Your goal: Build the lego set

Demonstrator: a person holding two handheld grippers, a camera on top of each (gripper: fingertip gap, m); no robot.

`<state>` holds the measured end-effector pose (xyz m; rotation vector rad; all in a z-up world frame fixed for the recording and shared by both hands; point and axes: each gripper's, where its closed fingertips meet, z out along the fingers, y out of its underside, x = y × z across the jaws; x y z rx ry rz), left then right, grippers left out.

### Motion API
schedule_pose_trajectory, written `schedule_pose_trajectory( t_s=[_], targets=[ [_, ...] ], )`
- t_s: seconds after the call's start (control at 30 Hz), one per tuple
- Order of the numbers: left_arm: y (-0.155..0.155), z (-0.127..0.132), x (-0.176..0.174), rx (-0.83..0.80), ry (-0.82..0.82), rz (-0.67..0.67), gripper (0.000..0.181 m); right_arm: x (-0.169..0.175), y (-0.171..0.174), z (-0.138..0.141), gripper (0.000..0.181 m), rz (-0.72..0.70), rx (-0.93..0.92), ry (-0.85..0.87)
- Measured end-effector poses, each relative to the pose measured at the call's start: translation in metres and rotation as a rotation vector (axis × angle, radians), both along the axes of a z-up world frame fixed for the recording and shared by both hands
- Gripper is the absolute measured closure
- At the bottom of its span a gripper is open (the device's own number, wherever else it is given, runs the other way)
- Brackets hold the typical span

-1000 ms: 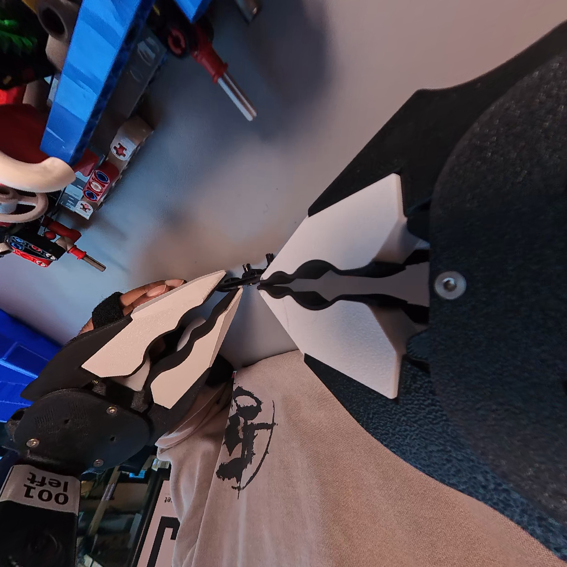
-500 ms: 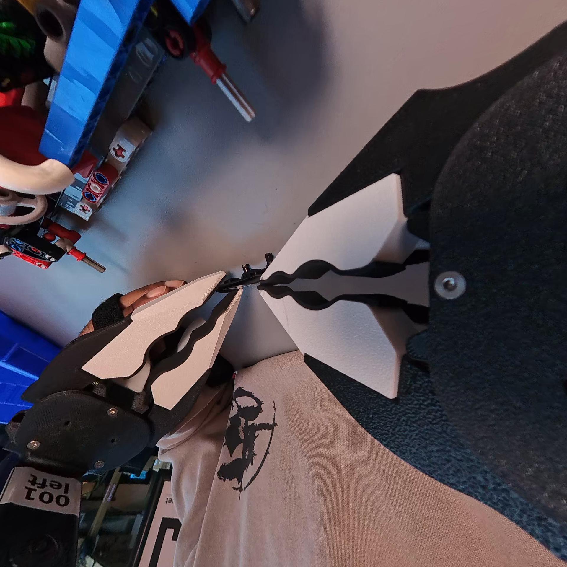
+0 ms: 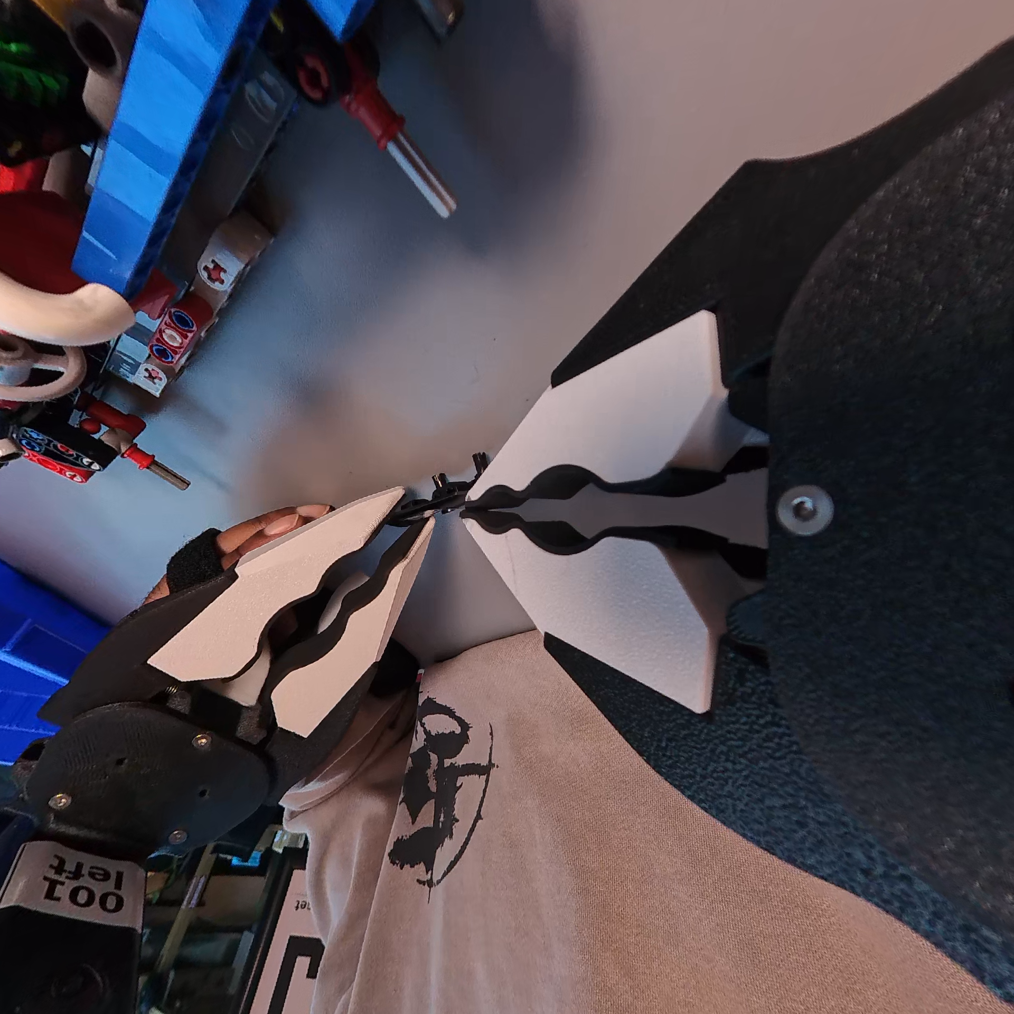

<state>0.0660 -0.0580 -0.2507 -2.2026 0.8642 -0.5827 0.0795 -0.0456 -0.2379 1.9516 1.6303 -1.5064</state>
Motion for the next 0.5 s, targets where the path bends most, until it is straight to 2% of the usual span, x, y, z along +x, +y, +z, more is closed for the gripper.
schedule_pose_trajectory(
  t_s=[0.5],
  targets=[
    [-0.0003, -0.0003, -0.0003, -0.002, -0.002, 0.0, 0.174, 0.0003, -0.0002, -0.0013, 0.181, 0.001, 0.015, -0.009]
  ],
)
